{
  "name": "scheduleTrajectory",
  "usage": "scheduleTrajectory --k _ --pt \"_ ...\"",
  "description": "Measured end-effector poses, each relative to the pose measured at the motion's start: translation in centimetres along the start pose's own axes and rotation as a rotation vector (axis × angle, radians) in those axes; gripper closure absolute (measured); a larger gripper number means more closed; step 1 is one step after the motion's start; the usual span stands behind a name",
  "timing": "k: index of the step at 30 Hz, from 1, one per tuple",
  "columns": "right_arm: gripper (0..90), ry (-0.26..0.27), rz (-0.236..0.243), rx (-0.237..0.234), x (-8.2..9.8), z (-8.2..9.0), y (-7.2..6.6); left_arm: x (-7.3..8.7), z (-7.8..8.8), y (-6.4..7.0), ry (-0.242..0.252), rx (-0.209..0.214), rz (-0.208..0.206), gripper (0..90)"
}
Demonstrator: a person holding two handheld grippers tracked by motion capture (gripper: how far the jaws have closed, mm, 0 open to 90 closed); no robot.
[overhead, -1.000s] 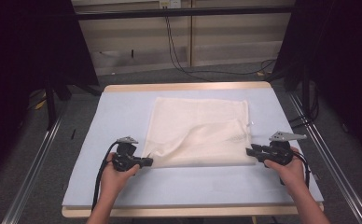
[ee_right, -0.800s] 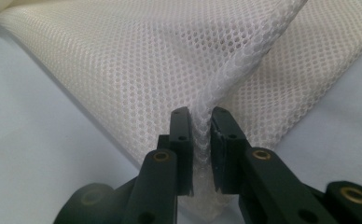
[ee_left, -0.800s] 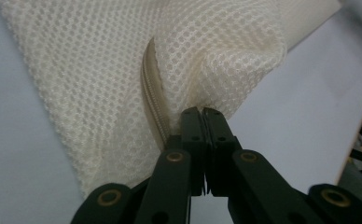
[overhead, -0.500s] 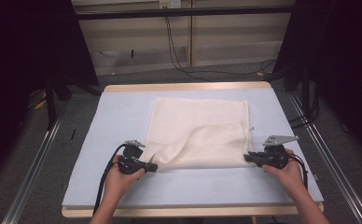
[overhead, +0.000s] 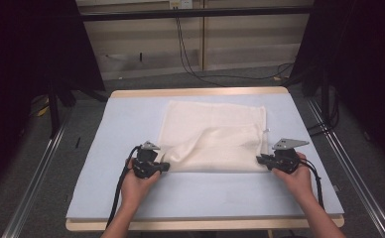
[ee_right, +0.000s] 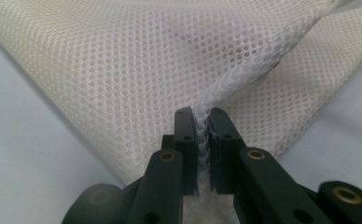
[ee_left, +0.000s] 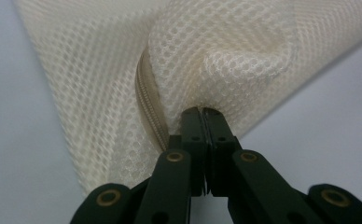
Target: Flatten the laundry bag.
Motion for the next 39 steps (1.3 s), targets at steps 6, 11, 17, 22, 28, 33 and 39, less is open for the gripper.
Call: scheduleTrajectory --k 6,11,17,22,28,33,39 --pt "83.4 0.037 -0.029 0.041 -0.6 -0.8 0.8 -0.8 0.1 -1.3 0.047 0.025 0.027 88.5" --pt "83.3 0.04 -0.015 0.024 -0.4 -0.2 0.9 -0.3 1.7 -1.0 0.054 0.099 0.035 88.5" --pt "82.9 0.046 -0.002 0.02 -0.1 0.0 0.6 0.6 3.5 -0.8 0.075 0.151 0.076 88.6" --pt "80.9 0.044 -0.015 0.01 0.2 0.3 0.7 1.3 4.5 -0.8 0.068 0.174 0.087 88.6" --pt "79.5 0.05 -0.032 -0.012 0.4 0.8 0.6 2.4 4.9 -0.5 0.054 0.198 0.103 88.6" --pt "80.9 0.055 -0.052 -0.046 0.8 1.6 0.5 2.7 4.9 -0.4 0.05 0.199 0.116 88.5" --pt "80.9 0.057 -0.081 -0.103 1.9 2.9 0.2 3.1 5.3 -0.3 0.044 0.208 0.12 88.4"
Point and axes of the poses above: each handheld gripper's, and its own axes: z roughly backward along the jaws, x roughly out of its underside, y roughly to its right, the point moved 4 cm from there along -z, roughly forward along the jaws, and after that the axes turned 13 degrees about x, right-handed, at the moved point
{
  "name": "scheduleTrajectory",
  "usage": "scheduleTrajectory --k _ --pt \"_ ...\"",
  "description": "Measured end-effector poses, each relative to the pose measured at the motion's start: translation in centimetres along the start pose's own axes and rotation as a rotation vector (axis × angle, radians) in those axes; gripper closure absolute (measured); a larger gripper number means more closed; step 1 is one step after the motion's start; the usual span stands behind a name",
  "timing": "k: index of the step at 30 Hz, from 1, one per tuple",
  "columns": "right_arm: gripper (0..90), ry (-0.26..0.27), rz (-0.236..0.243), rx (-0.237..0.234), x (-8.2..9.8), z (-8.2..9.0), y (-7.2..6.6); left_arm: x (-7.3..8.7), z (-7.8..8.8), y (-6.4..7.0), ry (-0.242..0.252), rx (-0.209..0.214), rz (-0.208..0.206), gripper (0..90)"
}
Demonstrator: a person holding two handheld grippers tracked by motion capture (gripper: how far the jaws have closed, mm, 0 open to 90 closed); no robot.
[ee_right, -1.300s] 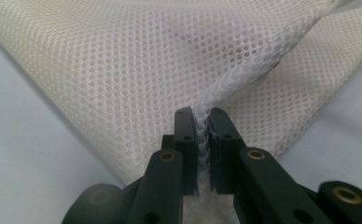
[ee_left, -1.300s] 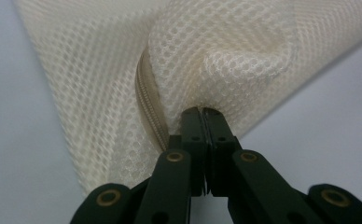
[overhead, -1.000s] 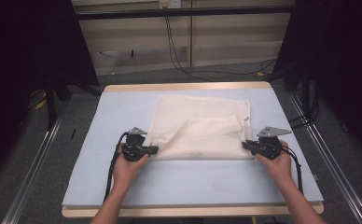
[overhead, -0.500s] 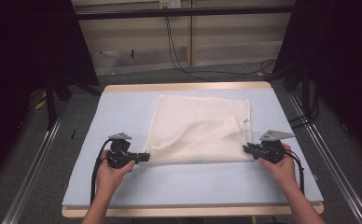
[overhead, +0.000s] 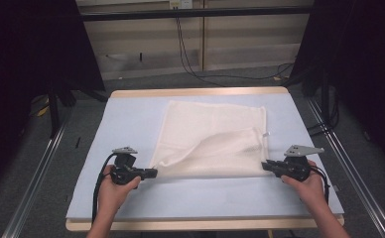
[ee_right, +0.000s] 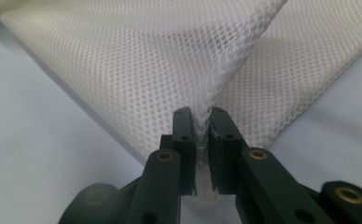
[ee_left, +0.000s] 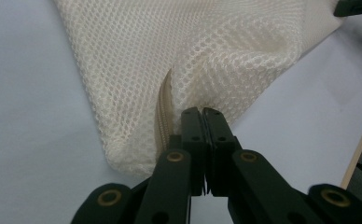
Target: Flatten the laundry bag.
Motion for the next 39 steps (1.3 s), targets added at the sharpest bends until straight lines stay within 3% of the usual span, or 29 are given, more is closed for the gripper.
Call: scheduleTrajectory --k 3,5,6,9,12,14,19,21,24,26,30,34,35,39 --pt "71.4 0.028 -0.03 0.001 0.1 0.5 0.2 -0.1 0.0 0.1 0.0 -0.018 -0.018 88.2" --pt "69.7 0.039 -0.046 -0.007 0.1 0.7 0.4 -0.1 -0.1 0.1 -0.003 -0.015 -0.019 88.2" --pt "68.8 0.057 -0.088 -0.025 -0.2 1.2 0.7 0.0 -0.1 -0.1 0.001 -0.007 -0.011 88.2" --pt "68.7 0.063 -0.079 0.0 -0.4 1.8 1.2 0.1 0.1 -0.2 -0.004 0.001 -0.002 88.2" --pt "76.6 0.082 -0.101 0.027 -0.8 2.3 2.2 0.0 0.1 -0.2 -0.001 0.001 0.0 88.2" --pt "80.4 0.067 -0.124 0.057 -0.9 1.7 3.0 0.1 -0.2 -0.2 -0.014 -0.003 -0.005 88.2" --pt "79.2 0.033 -0.128 0.072 -1.0 -0.2 3.0 0.2 -0.3 -0.3 -0.031 -0.005 -0.005 88.0" --pt "79.3 0.022 -0.12 0.052 -1.0 -0.9 2.7 0.2 -0.2 -0.3 -0.025 -0.001 -0.007 87.8" --pt "79.7 0.009 -0.084 0.013 -0.9 -1.2 1.8 0.0 -0.1 -0.4 -0.003 -0.029 -0.014 86.6" --pt "79.6 -0.001 -0.076 0.017 -0.8 -1.2 1.8 -0.1 0.0 -0.4 0.0 -0.037 -0.022 86.1" --pt "79.5 -0.042 -0.01 0.036 -0.3 -1.3 1.7 -0.4 0.3 -0.4 0.036 -0.061 -0.031 78.8" --pt "79.4 -0.049 0.0 0.045 -0.3 -1.3 1.6 -0.8 1.0 -0.6 0.082 -0.089 -0.017 70.0" --pt "79.4 -0.053 0.001 0.048 -0.2 -1.3 1.6 -1.0 1.5 -1.1 0.094 -0.127 -0.016 66.6" --pt "79.1 -0.056 0.009 0.052 -0.2 -1.5 1.5 -0.7 1.7 -2.0 0.087 -0.156 0.013 66.5"
Point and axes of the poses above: each handheld gripper's, and its own axes: z roughly backward along the jaws, x roughly out of its underside, y roughly to its right, the point moved 4 cm from there along -z, roughly forward along the jaws, and after that the axes turned 13 degrees about x, right-handed, at the moved point
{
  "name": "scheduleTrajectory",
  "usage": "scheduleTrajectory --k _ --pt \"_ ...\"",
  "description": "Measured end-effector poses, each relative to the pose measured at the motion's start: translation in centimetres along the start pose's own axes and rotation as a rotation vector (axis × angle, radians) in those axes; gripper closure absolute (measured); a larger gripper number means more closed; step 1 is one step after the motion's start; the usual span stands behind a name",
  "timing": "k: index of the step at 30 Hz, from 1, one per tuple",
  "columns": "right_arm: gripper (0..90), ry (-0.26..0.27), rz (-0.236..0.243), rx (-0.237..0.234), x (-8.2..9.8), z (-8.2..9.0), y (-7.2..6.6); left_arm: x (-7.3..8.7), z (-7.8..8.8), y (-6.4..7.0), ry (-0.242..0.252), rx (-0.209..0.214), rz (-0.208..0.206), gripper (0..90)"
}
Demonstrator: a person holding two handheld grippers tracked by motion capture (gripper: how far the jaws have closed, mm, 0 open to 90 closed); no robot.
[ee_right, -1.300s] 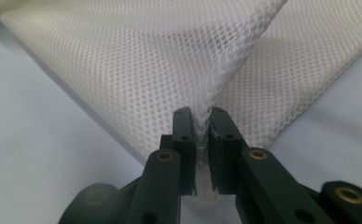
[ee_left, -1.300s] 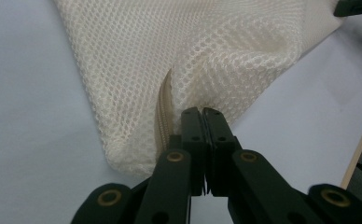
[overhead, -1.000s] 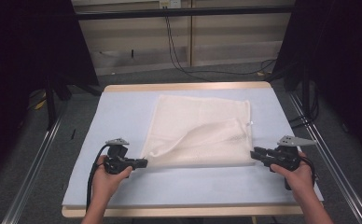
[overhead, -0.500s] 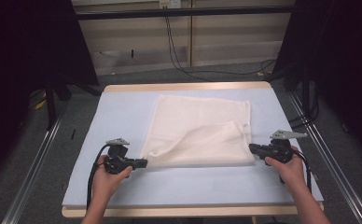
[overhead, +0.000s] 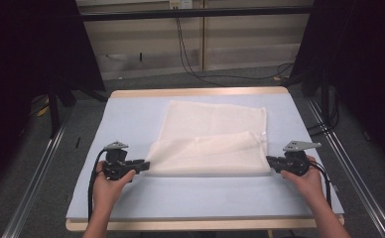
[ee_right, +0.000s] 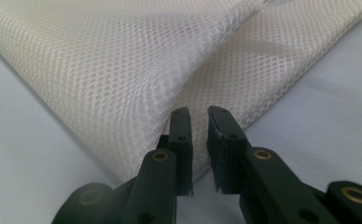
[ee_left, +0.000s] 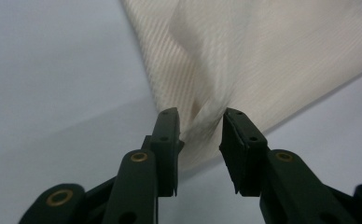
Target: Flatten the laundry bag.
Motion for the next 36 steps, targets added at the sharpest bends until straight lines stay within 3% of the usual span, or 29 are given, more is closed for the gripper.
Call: scheduleTrajectory --k 3,5,8,9,10,13,16,19,20,24,25,27,29,34,36 --pt "77.7 -0.002 -0.01 0.005 0.0 -0.1 -0.1 0.7 -1.0 -0.9 -0.05 0.016 0.005 61.0" --pt "75.1 -0.003 -0.012 0.015 -0.1 0.0 -0.2 0.8 -1.4 -1.0 -0.051 0.007 -0.002 59.4" --pt "70.1 -0.004 -0.018 0.031 -0.1 0.1 -0.1 0.8 -1.7 -0.9 -0.071 0.013 -0.014 61.0" --pt "61.4 -0.006 -0.03 0.07 -0.2 0.2 0.1 0.9 -2.0 -0.7 -0.092 0.01 -0.016 62.7" --pt "59.2 -0.016 -0.043 0.09 -0.2 0.2 0.3 0.9 -2.1 -0.7 -0.099 -0.001 -0.022 63.6" --pt "59.6 -0.024 -0.044 0.072 -0.2 -0.1 0.2 0.8 -2.4 -0.5 -0.095 -0.006 -0.023 68.2" --pt "62.5 -0.033 -0.033 0.078 -0.2 -0.6 -0.1 0.7 -2.6 -0.4 -0.115 -0.011 -0.041 73.6" --pt "82.2 -0.044 -0.042 0.054 -0.5 -0.9 0.0 0.1 -2.9 -0.5 -0.096 -0.018 -0.054 80.7" --pt "84.6 -0.037 -0.054 0.044 -0.6 -1.0 0.1 0.1 -2.9 -0.5 -0.096 -0.018 -0.054 81.8" --pt "86.1 -0.039 -0.057 0.043 -0.9 -1.3 0.4 -0.9 -3.3 -1.0 -0.078 -0.027 -0.038 83.0" --pt "86.5 -0.029 -0.039 0.072 -1.4 -1.5 0.7 -1.4 -3.6 -1.2 -0.065 -0.025 -0.033 83.0" --pt "86.6 -0.032 -0.034 0.079 -1.7 -1.6 0.8 -1.7 -3.7 -1.3 -0.058 -0.03 -0.032 83.1" --pt "86.9 -0.034 -0.035 0.097 -2.3 -2.3 1.1 -2.8 -3.9 -1.8 -0.036 -0.06 -0.044 83.1" --pt "86.9 -0.029 -0.055 0.124 -3.1 -3.6 1.7 -4.0 -4.5 -2.5 -0.04 -0.09 -0.041 83.0" --pt "86.9 -0.026 -0.065 0.131 -3.3 -3.8 1.9 -4.5 -4.9 -2.8 -0.017 -0.104 -0.029 83.0"
Point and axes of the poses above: each handheld gripper's, and its own axes: z roughly backward along the jaws, x roughly out of its underside, y roughly to its right, the point moved 4 cm from there along -z, roughly forward along the jaws, and after that the axes turned 13 degrees about x, right-handed, at the moved point
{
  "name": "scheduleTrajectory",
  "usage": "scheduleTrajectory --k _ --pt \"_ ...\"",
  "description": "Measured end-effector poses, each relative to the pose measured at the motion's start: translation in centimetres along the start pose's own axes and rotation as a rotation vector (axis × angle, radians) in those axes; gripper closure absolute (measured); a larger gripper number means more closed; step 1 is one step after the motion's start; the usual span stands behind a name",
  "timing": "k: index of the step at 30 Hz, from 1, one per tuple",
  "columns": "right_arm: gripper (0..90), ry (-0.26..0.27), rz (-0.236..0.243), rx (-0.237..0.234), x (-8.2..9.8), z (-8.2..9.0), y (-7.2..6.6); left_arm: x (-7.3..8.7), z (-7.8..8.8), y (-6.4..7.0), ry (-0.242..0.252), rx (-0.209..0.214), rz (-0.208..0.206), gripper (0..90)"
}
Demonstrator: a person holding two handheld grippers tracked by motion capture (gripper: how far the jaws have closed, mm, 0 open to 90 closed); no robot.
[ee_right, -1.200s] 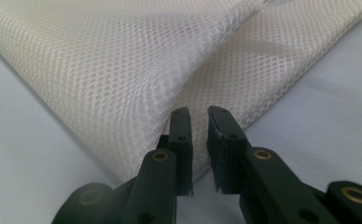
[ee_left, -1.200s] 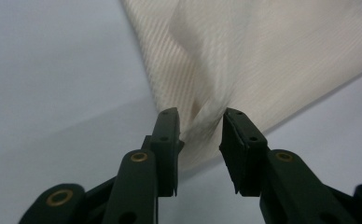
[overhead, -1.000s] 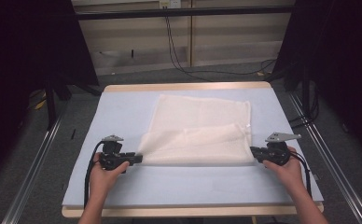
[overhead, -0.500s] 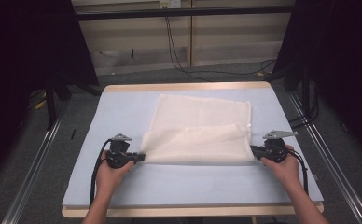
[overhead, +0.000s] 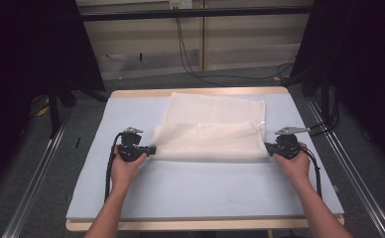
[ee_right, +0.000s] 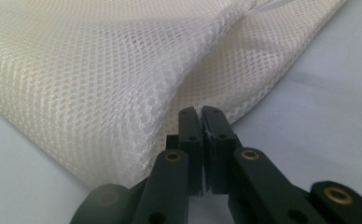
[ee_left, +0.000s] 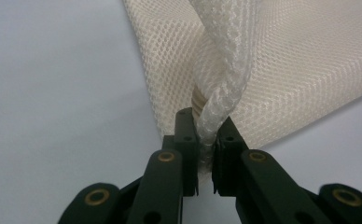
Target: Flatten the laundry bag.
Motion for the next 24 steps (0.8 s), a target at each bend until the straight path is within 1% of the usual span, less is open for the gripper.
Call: scheduleTrajectory --k 1,2,3,5,6,7,8,9,10,11,12,13,14,15,16,18,19,20,22,23,24 --pt "86.9 0.004 -0.011 0.006 -0.3 -0.3 0.2 -0.2 -0.2 -0.2 -0.007 -0.001 0.003 83.0" --pt "86.9 0.01 -0.023 0.036 -0.9 -1.0 0.6 -0.4 -0.4 -0.5 0.003 -0.006 0.01 83.0" --pt "86.8 0.001 -0.02 0.048 -1.2 -1.3 0.7 -0.8 -0.9 -0.6 -0.007 -0.015 0.014 83.0" --pt "85.8 0.009 -0.01 0.066 -1.7 -1.9 0.8 -1.1 -1.1 -0.8 -0.012 -0.017 0.019 82.8" --pt "85.8 0.009 -0.01 0.066 -1.7 -1.9 0.8 -1.1 -1.1 -0.8 -0.012 -0.017 0.019 82.3" --pt "80.9 0.002 -0.015 0.071 -1.9 -2.0 1.0 -1.1 -0.8 -0.8 -0.013 -0.011 0.011 81.1" --pt "79.3 0.005 -0.023 0.077 -1.9 -1.8 1.0 -1.1 -0.8 -0.8 -0.013 -0.011 0.011 78.6" --pt "79.3 0.005 -0.023 0.077 -1.9 -1.8 1.0 -1.0 -0.7 -0.8 -0.014 -0.005 0.012 78.6" --pt "77.9 0.011 -0.021 0.079 -1.9 -1.6 1.1 -0.9 -0.5 -0.8 -0.015 0.0 0.016 75.1" --pt "71.6 0.015 -0.035 0.078 -1.8 -1.1 1.2 -0.9 -0.3 -0.9 -0.006 0.006 0.028 66.0" --pt "68.5 0.014 -0.056 0.078 -1.8 -0.8 1.4 -0.9 -0.1 -0.9 0.001 0.01 0.03 62.6" --pt "65.3 0.012 -0.066 0.086 -1.8 -0.6 1.6 -0.9 0.3 -1.1 0.02 -0.009 0.015 57.9" --pt "65.3 0.012 -0.066 0.086 -1.8 -0.6 1.6 -0.9 0.3 -1.1 0.02 -0.009 0.015 51.9" --pt "64.8 0.015 -0.071 0.093 -1.9 -0.4 1.8 -1.0 0.4 -1.1 0.046 -0.024 0.009 51.9" --pt "64.5 0.019 -0.079 0.082 -1.9 -0.3 1.9 -1.1 0.5 -1.2 0.053 -0.026 0.001 46.7" --pt "62.6 0.029 -0.101 0.087 -2.1 0.1 2.1 -1.3 0.6 -1.2 0.074 -0.013 0.004 46.6" --pt "59.9 0.041 -0.12 0.095 -2.3 0.4 2.2 -1.5 0.6 -1.1 0.074 -0.009 -0.002 45.4" --pt "59.9 0.041 -0.12 0.095 -2.3 0.4 2.2 -1.8 0.6 -1.0 0.081 -0.014 -0.008 45.4" --pt "58.6 0.045 -0.134 0.095 -2.7 0.6 2.1 -2.3 0.4 -0.9 0.091 -0.003 -0.006 44.3" --pt "58.4 0.043 -0.145 0.097 -2.8 0.6 2.1 -2.8 0.3 -0.7 0.094 -0.002 -0.014 44.4" --pt "58.4 0.043 -0.145 0.097 -2.8 0.6 2.1 -2.8 0.3 -0.7 0.094 -0.002 -0.014 45.0"
Point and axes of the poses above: each handheld gripper's, and its own axes: z roughly backward along the jaws, x roughly out of its underside, y roughly to its right, the point moved 4 cm from there along -z, roughly forward along the jaws, and after that the axes turned 13 degrees about x, right-handed, at the moved point
